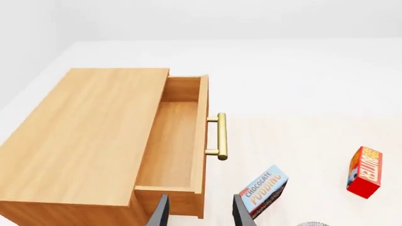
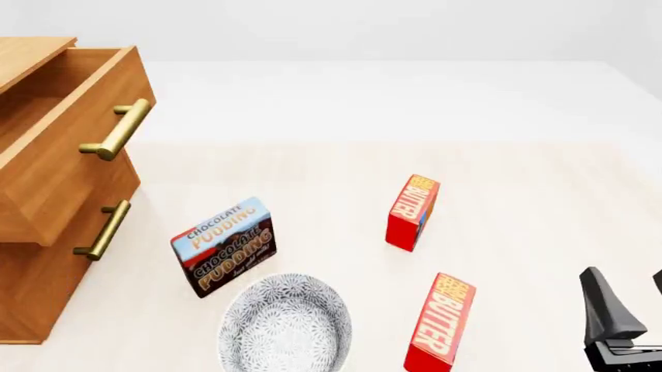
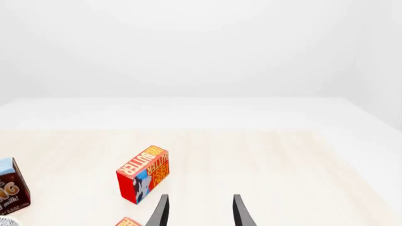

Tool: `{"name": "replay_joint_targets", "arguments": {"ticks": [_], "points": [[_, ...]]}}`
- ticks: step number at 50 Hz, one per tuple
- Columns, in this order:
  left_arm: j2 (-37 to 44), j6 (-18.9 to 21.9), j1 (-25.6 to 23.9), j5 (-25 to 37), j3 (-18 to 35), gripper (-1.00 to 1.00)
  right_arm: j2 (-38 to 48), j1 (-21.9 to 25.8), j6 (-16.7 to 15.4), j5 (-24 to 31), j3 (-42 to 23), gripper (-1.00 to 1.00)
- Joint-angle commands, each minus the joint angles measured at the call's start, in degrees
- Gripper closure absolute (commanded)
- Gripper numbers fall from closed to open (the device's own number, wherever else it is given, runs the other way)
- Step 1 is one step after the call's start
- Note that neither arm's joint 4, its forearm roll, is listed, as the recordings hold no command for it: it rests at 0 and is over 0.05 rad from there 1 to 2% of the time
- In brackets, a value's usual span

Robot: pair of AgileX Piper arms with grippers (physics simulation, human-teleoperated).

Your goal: Put the butter at the front in the top drawer of the cabinet and close it.

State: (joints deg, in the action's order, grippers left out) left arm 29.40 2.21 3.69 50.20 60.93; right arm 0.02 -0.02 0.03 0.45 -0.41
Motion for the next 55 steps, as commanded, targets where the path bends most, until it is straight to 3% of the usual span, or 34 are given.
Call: {"name": "replay_joint_targets", "arguments": {"ticks": [1, 16, 21, 31, 45, 55], "points": [[7.99, 0.75, 0.29, 3.98, 7.40, -1.00, 0.04, 0.02, 0.04, -0.02, 0.03, -1.00], [18.30, 0.19, -1.09, 8.70, 14.82, -1.00, 0.03, 0.02, -0.08, -0.14, 0.10, -1.00], [21.49, 0.74, -3.34, 8.92, 15.11, -1.00, 0.05, 0.01, -0.03, -0.17, 0.13, -1.00], [25.44, 3.31, -0.52, 9.57, 16.14, -1.00, 0.15, 0.02, -0.02, -0.33, 0.21, -1.00], [31.75, 3.38, 0.52, 11.88, 20.64, -1.00, 0.18, 0.01, -0.07, -0.48, 0.30, -1.00], [34.36, 1.82, -1.29, 11.12, 20.45, -1.00, 0.06, 0.00, -0.02, -0.33, 0.27, -1.00]]}}
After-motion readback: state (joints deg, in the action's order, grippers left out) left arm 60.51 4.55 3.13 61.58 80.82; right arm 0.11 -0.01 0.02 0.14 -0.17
